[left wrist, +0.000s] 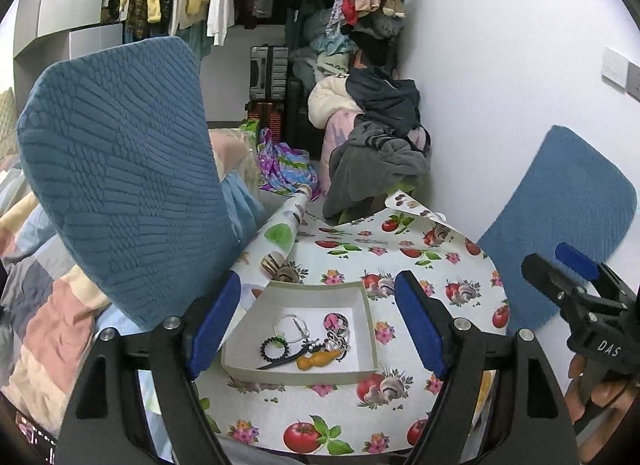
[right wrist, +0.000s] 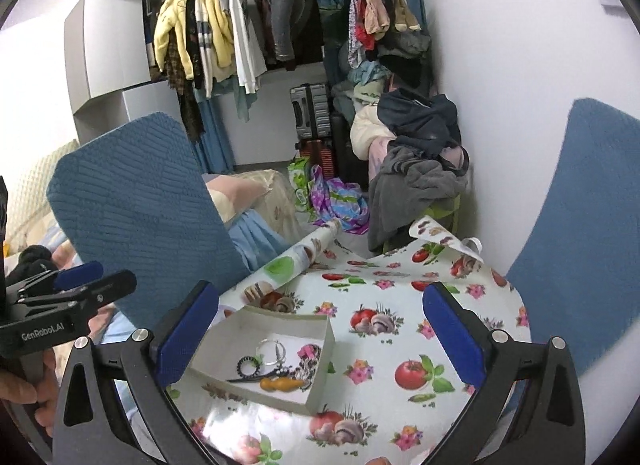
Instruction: Organize jewelry
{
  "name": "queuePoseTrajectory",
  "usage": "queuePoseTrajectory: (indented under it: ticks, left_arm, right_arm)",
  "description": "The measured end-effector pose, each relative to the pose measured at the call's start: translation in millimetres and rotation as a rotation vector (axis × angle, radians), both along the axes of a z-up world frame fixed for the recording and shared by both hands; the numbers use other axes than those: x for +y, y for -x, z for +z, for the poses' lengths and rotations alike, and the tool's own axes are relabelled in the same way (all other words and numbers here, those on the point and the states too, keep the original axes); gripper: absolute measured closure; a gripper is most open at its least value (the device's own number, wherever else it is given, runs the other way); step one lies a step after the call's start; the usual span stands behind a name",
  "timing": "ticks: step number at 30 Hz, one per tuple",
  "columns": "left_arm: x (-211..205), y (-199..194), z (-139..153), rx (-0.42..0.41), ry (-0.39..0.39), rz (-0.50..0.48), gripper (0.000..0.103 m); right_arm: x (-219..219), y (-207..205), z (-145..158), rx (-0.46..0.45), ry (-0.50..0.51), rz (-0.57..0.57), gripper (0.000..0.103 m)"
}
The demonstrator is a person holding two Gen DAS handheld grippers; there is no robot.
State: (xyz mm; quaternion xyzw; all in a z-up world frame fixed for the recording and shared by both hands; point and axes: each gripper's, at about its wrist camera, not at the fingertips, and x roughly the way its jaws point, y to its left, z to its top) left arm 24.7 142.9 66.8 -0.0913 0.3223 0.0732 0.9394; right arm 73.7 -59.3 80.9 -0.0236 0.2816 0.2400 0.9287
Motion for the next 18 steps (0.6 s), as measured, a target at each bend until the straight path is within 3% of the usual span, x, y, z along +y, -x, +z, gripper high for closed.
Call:
queuePoseTrajectory:
  ticks: [8,18]
  left_arm:
    - [-12,17,-23,0.022,-0.017,0.008,0.024]
    - [-14,20,-75,0.105,-0.006,0.024,0.024]
  right_arm:
    - [-18,29,-36,0.016,0.01,-0.026,0.0]
    - [-20,39,-77,0.052,0.036,-0.042,0.0]
